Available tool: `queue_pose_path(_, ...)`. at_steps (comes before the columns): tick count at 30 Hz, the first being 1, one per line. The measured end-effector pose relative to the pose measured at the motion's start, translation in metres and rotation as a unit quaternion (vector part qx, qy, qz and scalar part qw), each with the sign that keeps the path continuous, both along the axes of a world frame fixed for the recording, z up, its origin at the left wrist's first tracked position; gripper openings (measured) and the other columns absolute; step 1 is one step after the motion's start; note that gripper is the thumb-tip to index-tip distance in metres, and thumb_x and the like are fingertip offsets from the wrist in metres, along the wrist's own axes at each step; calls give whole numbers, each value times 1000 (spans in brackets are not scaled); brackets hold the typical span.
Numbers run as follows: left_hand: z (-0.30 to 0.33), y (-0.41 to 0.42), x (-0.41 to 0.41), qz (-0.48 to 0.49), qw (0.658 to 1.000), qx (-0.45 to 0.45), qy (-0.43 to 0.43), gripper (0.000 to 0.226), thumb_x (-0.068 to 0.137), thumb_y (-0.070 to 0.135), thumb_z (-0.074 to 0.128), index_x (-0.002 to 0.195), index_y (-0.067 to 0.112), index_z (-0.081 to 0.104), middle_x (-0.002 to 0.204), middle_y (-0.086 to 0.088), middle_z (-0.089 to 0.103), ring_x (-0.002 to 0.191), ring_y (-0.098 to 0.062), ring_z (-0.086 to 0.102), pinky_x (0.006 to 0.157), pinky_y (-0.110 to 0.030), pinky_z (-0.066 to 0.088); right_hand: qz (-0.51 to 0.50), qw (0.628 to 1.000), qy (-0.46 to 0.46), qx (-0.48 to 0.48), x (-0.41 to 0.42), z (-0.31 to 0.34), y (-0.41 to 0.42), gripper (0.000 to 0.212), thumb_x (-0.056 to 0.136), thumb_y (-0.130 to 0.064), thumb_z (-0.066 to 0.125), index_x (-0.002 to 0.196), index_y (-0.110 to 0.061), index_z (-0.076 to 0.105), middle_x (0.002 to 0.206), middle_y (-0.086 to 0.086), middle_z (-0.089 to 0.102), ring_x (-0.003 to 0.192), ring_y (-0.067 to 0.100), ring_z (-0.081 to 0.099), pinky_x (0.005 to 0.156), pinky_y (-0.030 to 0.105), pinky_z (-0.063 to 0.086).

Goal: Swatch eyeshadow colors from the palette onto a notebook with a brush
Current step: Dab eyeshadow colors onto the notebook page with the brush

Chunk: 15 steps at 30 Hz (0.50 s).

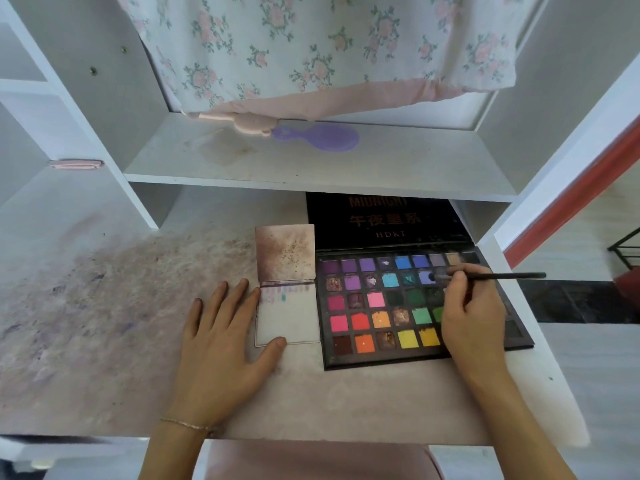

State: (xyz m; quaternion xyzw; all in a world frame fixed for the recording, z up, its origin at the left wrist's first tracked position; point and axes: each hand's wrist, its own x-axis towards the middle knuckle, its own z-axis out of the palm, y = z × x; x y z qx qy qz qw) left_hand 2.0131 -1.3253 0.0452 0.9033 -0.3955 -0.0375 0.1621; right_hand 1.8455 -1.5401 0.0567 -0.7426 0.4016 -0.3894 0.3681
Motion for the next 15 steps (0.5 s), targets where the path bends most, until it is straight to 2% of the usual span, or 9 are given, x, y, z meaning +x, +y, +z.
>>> queue_pose_path(3,-1,1,1,-1,1000,3,-4,87,66,73,8,142,31,12,143,20,-4,135,-1,-11,112,-30,-15,-16,999,35,-21,-2,-4,-6,15,95,-16,38,83,-23,44,71,-6,53,67,5,54,50,14,38)
queue_pose_path(4,-1,1,1,-1,1000,4,-6,87,66,73,7,142,31,11,143,20,-5,135,-1,-12,112,-30,-15,-14,999,42,-25,-1,-5,-7,15,95,-16,39,83,-22,45,70,-6,52,65,5,53,48,14,39)
queue_pose_path(8,-1,1,1,-1,1000,-3,1,88,66,72,10,142,29,15,143,19,-1,136,-2,-8,113,-30,-13,-10,996,66,-59,1,-5,-7,11,93,-12,43,87,-18,49,71,-14,49,67,0,51,56,1,39)
queue_pose_path(15,-2,1,1,-5,1000,-11,1,87,67,72,12,142,28,18,143,18,2,136,-2,-6,113,-29,-13,-26,997,66,-35,1,-5,-8,9,93,-15,45,88,-15,52,76,-6,53,71,3,53,56,14,39)
